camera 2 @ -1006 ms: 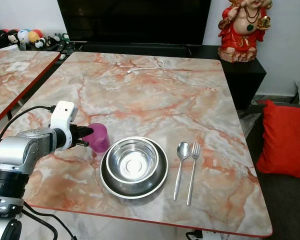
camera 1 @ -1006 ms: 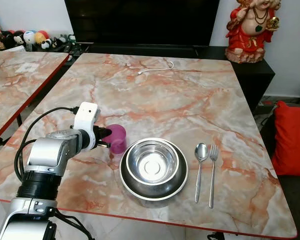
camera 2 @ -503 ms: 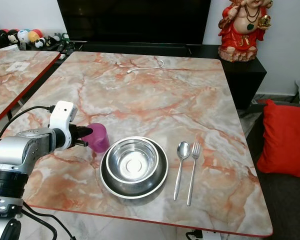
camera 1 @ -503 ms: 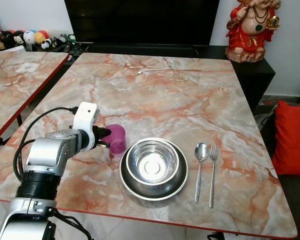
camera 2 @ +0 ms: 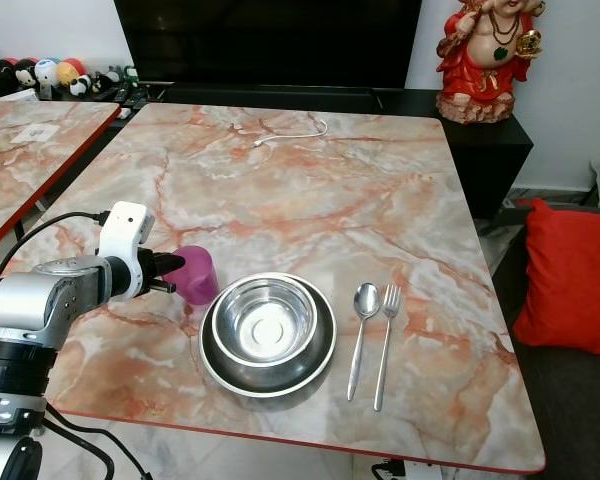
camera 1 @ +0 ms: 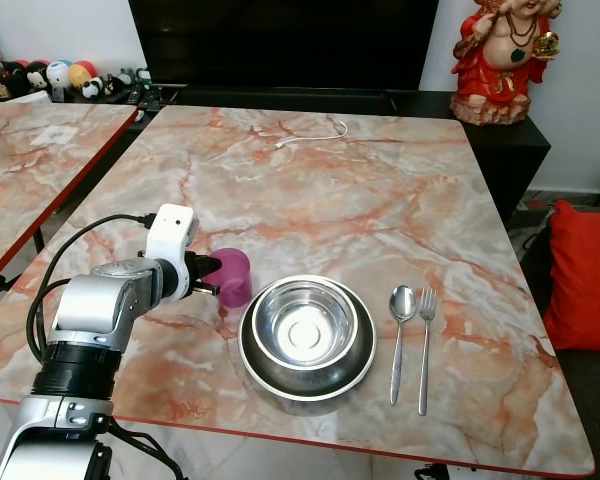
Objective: Setting the table
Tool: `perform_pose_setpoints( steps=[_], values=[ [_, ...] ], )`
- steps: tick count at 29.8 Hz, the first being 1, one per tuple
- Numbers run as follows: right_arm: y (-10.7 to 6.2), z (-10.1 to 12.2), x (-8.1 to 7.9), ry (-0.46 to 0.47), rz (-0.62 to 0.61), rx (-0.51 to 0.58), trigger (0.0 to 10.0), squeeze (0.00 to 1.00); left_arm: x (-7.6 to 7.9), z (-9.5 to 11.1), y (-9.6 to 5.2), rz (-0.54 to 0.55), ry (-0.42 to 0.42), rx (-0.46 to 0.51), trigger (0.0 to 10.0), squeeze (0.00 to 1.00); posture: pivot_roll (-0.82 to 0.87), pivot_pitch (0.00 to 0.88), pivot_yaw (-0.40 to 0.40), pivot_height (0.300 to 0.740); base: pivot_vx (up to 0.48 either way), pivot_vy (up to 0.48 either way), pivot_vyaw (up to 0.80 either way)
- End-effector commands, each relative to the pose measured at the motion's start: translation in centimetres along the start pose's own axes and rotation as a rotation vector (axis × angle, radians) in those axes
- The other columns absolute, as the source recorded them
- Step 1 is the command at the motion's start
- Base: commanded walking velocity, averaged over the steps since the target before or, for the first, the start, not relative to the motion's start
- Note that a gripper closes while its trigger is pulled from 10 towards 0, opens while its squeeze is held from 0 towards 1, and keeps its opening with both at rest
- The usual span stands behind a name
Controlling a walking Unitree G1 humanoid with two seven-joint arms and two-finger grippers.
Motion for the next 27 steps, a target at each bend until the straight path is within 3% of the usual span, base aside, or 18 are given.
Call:
perform_pose_setpoints(
  steps=[1, 20, 21, 27],
  values=[
    [-0.11, -0.4, 0.18, -0.002, -0.004, -0.01, 10.0, 0.0, -0.22, -0.28, -0.08, 0.016, 0.001, -0.013, 10.0, 0.42, 0.07, 0.014, 0.007, 0.74, 0.0, 0.0, 0.0],
    [-0.1, -0.36, 0.19, -0.005, -0.006, -0.01, 10.0, 0.0, 0.01, -0.07, 0.04, 0.016, -0.011, -0.001, 10.0, 0.48, 0.06, 0.02, 0.007, 0.74, 0.0, 0.0, 0.0],
    [-0.09, -0.35, 0.19, -0.004, -0.006, -0.01, 10.0, 0.0, 0.06, -0.07, 0.04, 0.014, -0.01, -0.001, 10.0, 0.8, 0.06, 0.02, 0.007, 0.74, 0.0, 0.0, 0.0],
    [-0.09, -0.34, 0.19, -0.003, -0.005, -0.009, 10.0, 0.0, 0.09, -0.02, 0.05, 0.015, -0.012, 0.001, 10.0, 0.8, 0.06, 0.02, 0.007, 0.74, 0.0, 0.0, 0.0]
  ],
)
Point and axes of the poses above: a point about 5 cm out from each wrist's last joint towards the gripper, its own y axis pointing out of the wrist towards the gripper, its own z axis along the axis of the wrist's last joint, x = y × z, the point moved 2 cm from there along y, pointing out of the wrist towards the gripper, and after that the axes turned 8 degrees about y, right-handed, at the moved point
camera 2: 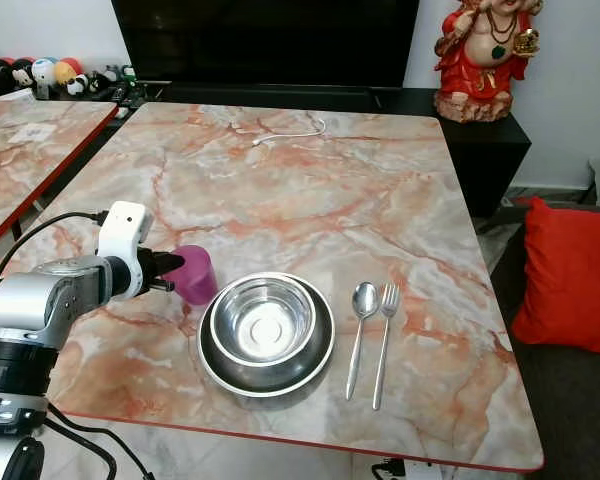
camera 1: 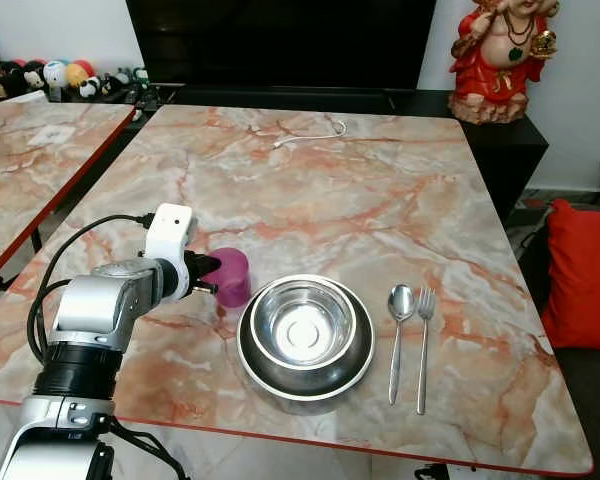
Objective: Setting the table
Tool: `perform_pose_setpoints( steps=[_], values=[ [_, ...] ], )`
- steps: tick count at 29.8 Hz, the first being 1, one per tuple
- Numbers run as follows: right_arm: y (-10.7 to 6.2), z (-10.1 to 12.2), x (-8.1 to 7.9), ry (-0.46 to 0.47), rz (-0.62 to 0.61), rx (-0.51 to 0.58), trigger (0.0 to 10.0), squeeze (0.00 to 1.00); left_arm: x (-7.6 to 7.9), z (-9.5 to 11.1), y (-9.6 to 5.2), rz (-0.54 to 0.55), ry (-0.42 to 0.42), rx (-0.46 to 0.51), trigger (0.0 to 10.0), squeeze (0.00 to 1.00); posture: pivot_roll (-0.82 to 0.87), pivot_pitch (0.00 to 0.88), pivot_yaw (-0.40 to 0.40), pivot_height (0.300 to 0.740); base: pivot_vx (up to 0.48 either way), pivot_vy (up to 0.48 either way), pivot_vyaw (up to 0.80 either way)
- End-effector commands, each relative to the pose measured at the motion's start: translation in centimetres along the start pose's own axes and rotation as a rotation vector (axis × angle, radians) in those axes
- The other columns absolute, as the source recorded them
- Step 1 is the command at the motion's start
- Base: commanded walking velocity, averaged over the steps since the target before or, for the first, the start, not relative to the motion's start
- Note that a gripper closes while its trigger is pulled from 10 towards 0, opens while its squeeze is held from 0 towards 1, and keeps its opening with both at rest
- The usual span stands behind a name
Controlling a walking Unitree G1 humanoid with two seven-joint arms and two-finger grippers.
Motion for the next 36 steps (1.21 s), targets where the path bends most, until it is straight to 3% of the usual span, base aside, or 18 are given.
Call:
perform_pose_setpoints(
  steps=[1, 3, 4, 5, 6, 27, 28, 29, 30, 36],
  values=[
    [-0.1, -0.3, 0.2, -0.003, -0.005, -0.009, 10.0, 0.0, -0.1, 0.0, -0.1, 0.011, 0.002, -0.003, 10.0, 0.79, 0.06, 0.02, 0.008, 0.74, 0.0, 0.0, 0.0],
    [-0.1, -0.4, 0.2, -0.002, -0.006, -0.009, 10.0, 0.0, -0.1, 0.0, -0.1, 0.013, 0.0, -0.001, 10.0, 0.74, 0.06, 0.02, 0.008, 0.74, 0.0, 0.0, 0.0],
    [-0.1, -0.4, 0.2, -0.002, -0.006, -0.009, 10.0, 0.0, -0.1, 0.1, -0.1, 0.014, -0.004, 0.005, 10.0, 0.56, 0.06, 0.02, 0.008, 0.74, 0.0, 0.0, 0.0],
    [-0.1, -0.4, 0.2, -0.002, -0.006, -0.009, 10.0, 0.0, -0.1, 0.2, -0.1, 0.014, -0.007, 0.01, 10.0, 0.56, 0.06, 0.02, 0.008, 0.74, 0.0, 0.0, 0.0],
    [-0.1, -0.4, 0.2, -0.002, -0.006, -0.009, 10.0, 0.0, -0.1, 0.3, -0.1, 0.014, -0.009, 0.014, 10.0, 0.0, 0.06, 0.02, 0.008, 0.74, 0.0, 0.0, 0.0],
    [-0.1, -0.3, 0.2, -0.008, -0.003, -0.012, 10.0, 0.0, 0.4, 1.0, 0.0, 0.006, 0.012, 0.063, 10.0, 0.0, 0.06, 0.02, 0.006, 0.74, 0.0, 0.0, 0.0],
    [-0.1, -0.3, 0.2, -0.008, -0.004, -0.013, 10.0, 0.0, 0.6, 0.9, 0.0, -0.009, 0.019, 0.058, 10.0, 0.43, 0.06, 0.02, 0.006, 0.74, 0.0, 0.0, 0.0],
    [-0.1, -0.4, 0.2, -0.008, -0.004, -0.013, 10.0, 0.0, 0.6, 0.9, 0.0, -0.012, 0.021, 0.057, 10.0, 0.43, 0.06, 0.02, 0.006, 0.74, 0.0, 0.0, 0.0],
    [-0.1, -0.4, 0.2, -0.008, -0.004, -0.013, 10.0, 0.0, 0.6, 0.7, 0.0, -0.012, 0.018, 0.052, 10.0, 1.0, 0.06, 0.02, 0.006, 0.74, 0.0, 0.0, 0.0],
    [-0.1, -0.4, 0.2, -0.009, -0.004, -0.014, 10.0, 0.0, 0.6, 0.8, 0.1, -0.005, 0.014, 0.053, 10.0, 1.0, 0.06, 0.021, 0.005, 0.74, 0.0, 0.0, 0.0]
  ],
)
Point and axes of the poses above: a point about 5 cm out from each wrist's last joint towards the gripper, its own y axis pointing out of the wrist towards the gripper, its own z axis along the axis of the wrist's last joint, x = y × z, the point moved 2 cm from there along y, pointing out of the wrist towards the gripper, and after that the axes turned 8 degrees about y, right-handed, at the moved point
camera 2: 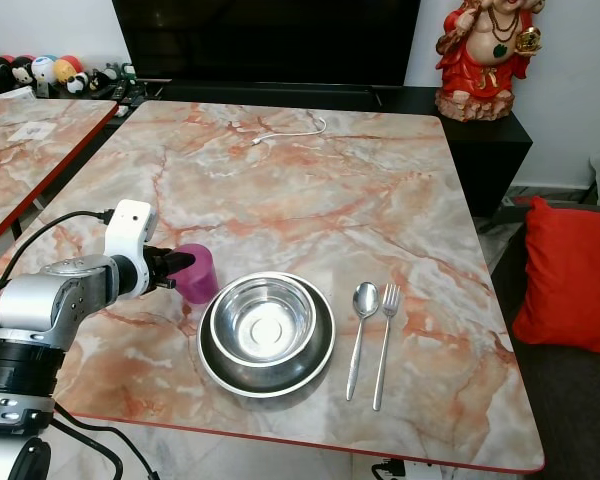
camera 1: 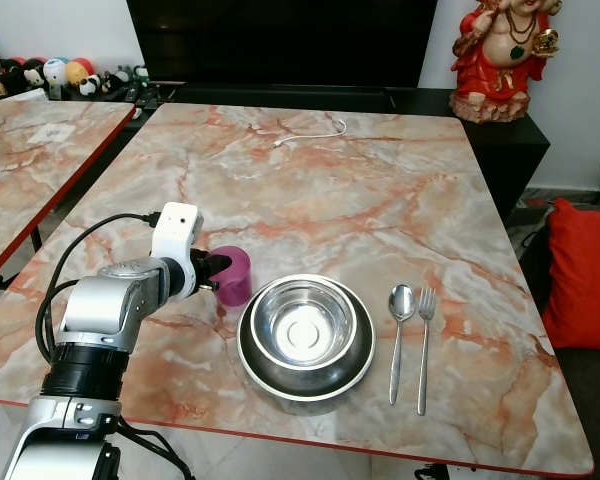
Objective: Setting the table
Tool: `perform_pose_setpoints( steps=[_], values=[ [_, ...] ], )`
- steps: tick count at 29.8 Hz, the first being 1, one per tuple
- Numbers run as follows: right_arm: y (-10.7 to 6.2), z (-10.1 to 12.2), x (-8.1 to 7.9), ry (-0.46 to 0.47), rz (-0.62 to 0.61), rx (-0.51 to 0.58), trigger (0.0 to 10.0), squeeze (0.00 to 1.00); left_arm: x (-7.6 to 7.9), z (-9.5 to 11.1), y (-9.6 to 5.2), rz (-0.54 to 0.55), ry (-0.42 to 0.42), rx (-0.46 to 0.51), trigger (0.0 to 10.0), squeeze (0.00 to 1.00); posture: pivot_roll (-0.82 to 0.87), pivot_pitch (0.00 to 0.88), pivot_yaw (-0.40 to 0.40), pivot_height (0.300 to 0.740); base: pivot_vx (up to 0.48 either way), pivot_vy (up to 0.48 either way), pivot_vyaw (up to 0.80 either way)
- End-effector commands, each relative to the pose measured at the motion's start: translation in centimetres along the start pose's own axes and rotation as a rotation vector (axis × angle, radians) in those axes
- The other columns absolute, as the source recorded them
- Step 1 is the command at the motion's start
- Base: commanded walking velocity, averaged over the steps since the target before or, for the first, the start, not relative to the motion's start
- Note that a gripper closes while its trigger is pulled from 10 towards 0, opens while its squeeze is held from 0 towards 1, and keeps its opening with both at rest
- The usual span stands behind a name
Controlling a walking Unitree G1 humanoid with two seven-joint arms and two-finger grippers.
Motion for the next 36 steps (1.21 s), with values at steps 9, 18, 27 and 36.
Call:
perform_pose_setpoints(
  steps=[9, 18, 27, 36],
  values=[
    [-0.1, -0.4, 0.2, -0.009, -0.004, -0.014, 10.0, 0.0, -0.1, 1.1, -0.2, 0.023, 0.046, 0.039, 10.0, 1.0, 0.07, 0.018, 0.006, 0.74, 0.0, 0.0, 0.0],
    [-0.1, -0.4, 0.2, -0.01, -0.002, -0.015, 10.0, 0.0, 0.1, 1.2, -0.2, 0.022, 0.049, 0.044, 10.0, 0.24, 0.07, 0.015, 0.005, 0.74, 0.0, 0.0, 0.0],
    [-0.1, -0.4, 0.2, -0.011, -0.002, -0.016, 10.0, 0.0, -0.7, 2.8, -0.7, 0.1, 0.118, 0.144, 10.0, 0.0, 0.07, 0.011, 0.003, 0.74, 0.0, 0.0, 0.0],
    [-0.1, -0.4, 0.3, -0.012, -0.003, -0.015, 10.0, 0.0, -2.4, 6.3, -3.2, 0.338, 0.26, 0.44, 10.0, 0.0, 0.07, 0.011, -0.002, 0.74, 0.0, 0.0, 0.0]
  ],
)
Point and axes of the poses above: a point about 5 cm out from each wrist's last joint towards the gripper, its own y axis pointing out of the wrist towards the gripper, its own z axis along the axis of the wrist's last joint, x = y × z, the point moved 2 cm from there along y, pointing out of the wrist towards the gripper, and after that the axes turned 8 degrees about y, right-handed, at the moved point
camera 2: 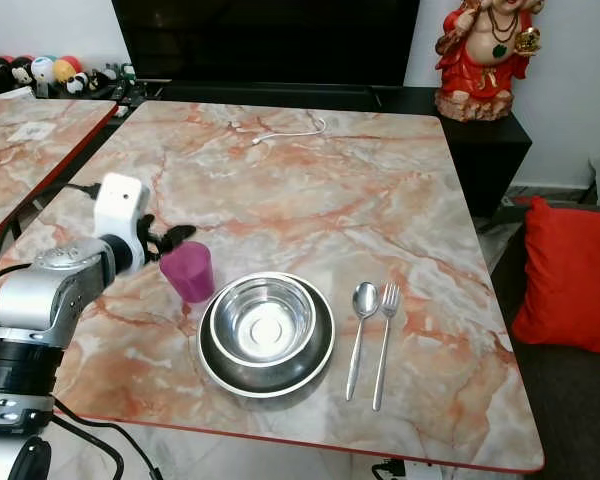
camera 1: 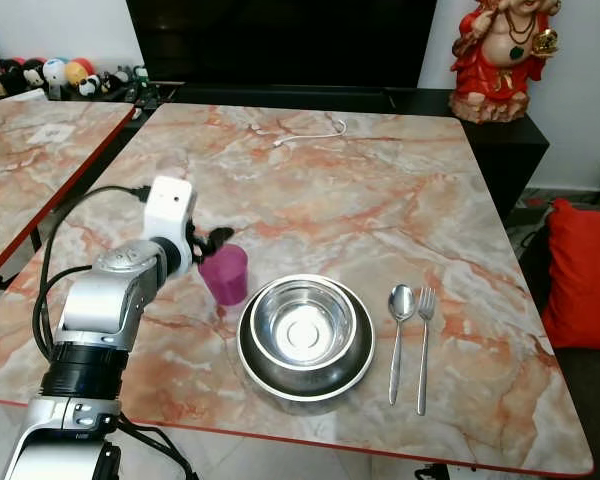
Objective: Setting the table
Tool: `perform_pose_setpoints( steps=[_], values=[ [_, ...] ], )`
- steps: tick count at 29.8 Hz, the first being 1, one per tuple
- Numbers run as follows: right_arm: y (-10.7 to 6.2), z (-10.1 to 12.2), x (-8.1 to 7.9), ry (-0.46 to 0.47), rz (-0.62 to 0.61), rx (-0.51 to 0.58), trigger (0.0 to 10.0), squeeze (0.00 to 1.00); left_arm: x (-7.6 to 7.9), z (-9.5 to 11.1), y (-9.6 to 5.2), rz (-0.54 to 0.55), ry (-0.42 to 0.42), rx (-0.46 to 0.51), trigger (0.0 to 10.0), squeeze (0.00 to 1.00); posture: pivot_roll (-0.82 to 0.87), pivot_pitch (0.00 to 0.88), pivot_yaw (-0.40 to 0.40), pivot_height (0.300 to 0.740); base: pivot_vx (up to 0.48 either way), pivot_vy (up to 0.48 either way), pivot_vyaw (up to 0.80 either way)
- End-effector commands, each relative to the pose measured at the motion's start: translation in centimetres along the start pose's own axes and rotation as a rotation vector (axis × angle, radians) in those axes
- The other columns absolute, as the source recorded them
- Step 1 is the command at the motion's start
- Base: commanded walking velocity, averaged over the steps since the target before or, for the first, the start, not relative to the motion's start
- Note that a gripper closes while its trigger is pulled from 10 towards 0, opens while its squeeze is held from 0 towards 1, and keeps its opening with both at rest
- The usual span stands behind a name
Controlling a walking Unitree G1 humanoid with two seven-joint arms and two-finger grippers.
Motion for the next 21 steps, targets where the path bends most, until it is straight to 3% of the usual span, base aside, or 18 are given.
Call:
perform_pose_setpoints(
  steps=[1, 2, 4, 5, 9, 15, 21],
  values=[
    [-0.1, -0.4, 0.3, -0.011, -0.003, -0.015, 10.0, 0.0, -1.1, 1.4, -0.5, 0.089, 0.081, 0.087, 10.0, 0.0, 0.07, 0.011, -0.002, 0.74, 0.0, 0.0, 0.0],
    [-0.1, -0.4, 0.3, -0.011, -0.003, -0.015, 10.0, 0.0, -1.9, 1.5, -1.1, 0.193, 0.141, 0.121, 10.0, 0.0, 0.07, 0.011, -0.002, 0.74, 0.0, 0.0, 0.0],
    [-0.1, -0.4, 0.3, -0.011, -0.003, -0.015, 10.0, 0.0, -2.2, 1.3, -1.2, 0.233, 0.134, 0.119, 10.0, 0.0, 0.06, 0.01, -0.002, 0.74, 0.0, 0.0, 0.0],
    [-0.1, -0.4, 0.3, -0.01, -0.003, -0.014, 10.0, 0.0, -2.6, 1.0, -2.0, 0.301, 0.167, 0.135, 10.0, 0.0, 0.06, 0.01, -0.002, 0.74, 0.0, 0.0, 0.0],
    [-0.1, -0.4, 0.3, -0.013, -0.003, -0.015, 10.0, 0.0, -1.7, 0.2, -3.3, 0.31, 0.263, 0.193, 10.0, 0.0, 0.07, 0.003, -0.005, 0.74, 0.0, 0.0, 0.0],
    [-0.1, -0.4, 0.2, 0.004, -0.012, -0.011, 10.0, 0.0, -1.0, -3.1, -4.8, 0.408, 0.2, 0.16, 10.0, 0.0, 0.06, 0.0, 0.009, 0.74, 0.0, 0.0, 0.0],
    [-0.1, -0.5, 0.1, 0.009, -0.012, -0.011, 10.0, 0.0, -0.4, -4.5, -5.2, 0.425, 0.176, 0.142, 10.0, 0.0, 0.05, 0.0, 0.017, 0.74, 0.0, 0.0, 0.0]
  ],
)
Point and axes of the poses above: a point about 5 cm out from each wrist's last joint towards the gripper, its own y axis pointing out of the wrist towards the gripper, its own z axis along the axis of the wrist's last joint, x = y × z, the point moved 2 cm from there along y, pointing out of the wrist towards the gripper, and after that the axes turned 8 degrees about y, right-handed, at the moved point
